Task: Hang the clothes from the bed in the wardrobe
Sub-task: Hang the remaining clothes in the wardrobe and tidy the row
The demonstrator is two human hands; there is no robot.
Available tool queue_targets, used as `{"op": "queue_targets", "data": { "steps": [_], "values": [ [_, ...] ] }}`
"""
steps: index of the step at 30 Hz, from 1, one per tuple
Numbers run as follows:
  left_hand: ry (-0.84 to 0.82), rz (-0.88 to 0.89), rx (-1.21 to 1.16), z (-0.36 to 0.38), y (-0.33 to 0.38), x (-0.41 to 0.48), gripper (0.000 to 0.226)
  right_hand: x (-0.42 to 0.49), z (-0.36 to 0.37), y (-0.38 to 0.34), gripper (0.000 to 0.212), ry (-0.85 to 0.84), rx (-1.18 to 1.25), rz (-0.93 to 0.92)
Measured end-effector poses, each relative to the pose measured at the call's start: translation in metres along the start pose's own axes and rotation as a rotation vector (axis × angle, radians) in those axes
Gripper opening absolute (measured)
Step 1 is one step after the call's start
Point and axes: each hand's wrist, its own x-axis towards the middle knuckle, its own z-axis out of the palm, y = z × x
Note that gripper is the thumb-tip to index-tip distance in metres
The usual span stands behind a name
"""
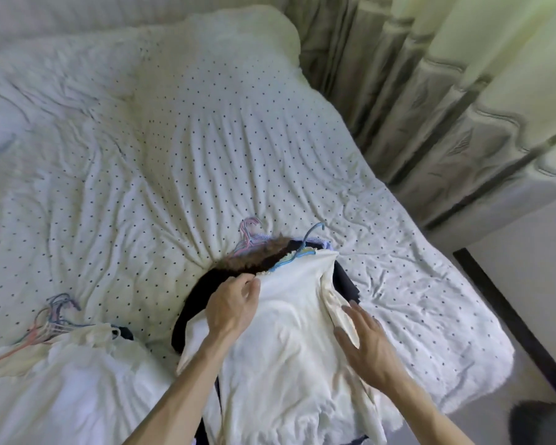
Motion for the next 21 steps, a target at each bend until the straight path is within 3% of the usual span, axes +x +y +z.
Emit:
{"op": "queue_targets", "data": {
  "steps": [4,9,15,21],
  "values": [
    [-0.042,0.152,0.071,-0.017,0.049,-0.054,0.039,-0.063,-0.047,0.022,0.055,0.162,-0.005,0.0],
    [-0.257,0.342,0.008,-0.023,0.128,-0.105,0.017,-0.148,-0.079,0.072,0.059,0.357,0.131,0.088],
    [-0.713,0.485,-0.085,-0.004,0.229,-0.169,0.018,-0.258,-0.087,0.145,0.056,0.552,0.23,0.279],
    [-1.054,0.613,-0.041,0.053,0.304,-0.261,0.013,-0.388,-0.07,0.206,0.04,0.944,0.174,0.481]
  ]
}}
